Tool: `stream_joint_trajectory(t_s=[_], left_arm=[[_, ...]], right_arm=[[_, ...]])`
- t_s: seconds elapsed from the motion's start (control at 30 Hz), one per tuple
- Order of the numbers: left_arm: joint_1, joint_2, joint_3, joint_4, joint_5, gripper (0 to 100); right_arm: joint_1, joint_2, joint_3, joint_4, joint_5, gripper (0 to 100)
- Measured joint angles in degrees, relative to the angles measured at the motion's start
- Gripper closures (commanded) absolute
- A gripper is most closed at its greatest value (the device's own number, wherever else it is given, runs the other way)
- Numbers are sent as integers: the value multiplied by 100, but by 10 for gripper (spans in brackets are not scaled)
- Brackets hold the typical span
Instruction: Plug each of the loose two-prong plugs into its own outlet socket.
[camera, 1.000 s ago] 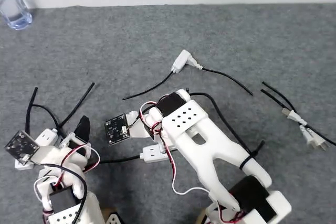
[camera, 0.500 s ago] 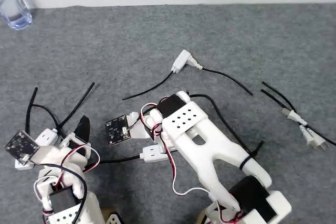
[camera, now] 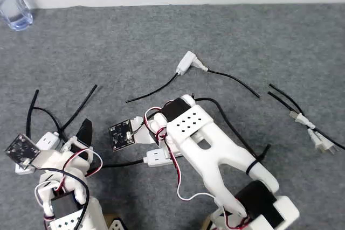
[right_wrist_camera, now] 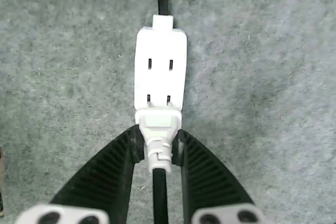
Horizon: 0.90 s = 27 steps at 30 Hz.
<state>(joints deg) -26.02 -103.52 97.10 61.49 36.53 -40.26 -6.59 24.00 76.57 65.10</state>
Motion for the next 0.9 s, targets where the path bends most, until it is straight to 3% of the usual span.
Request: stream_joint_trajectory(t_s=[0.9], left_arm=[[0, 0, 0, 0, 0, 671]], right_arm=[[-53, 765, 308, -897, -193, 989]])
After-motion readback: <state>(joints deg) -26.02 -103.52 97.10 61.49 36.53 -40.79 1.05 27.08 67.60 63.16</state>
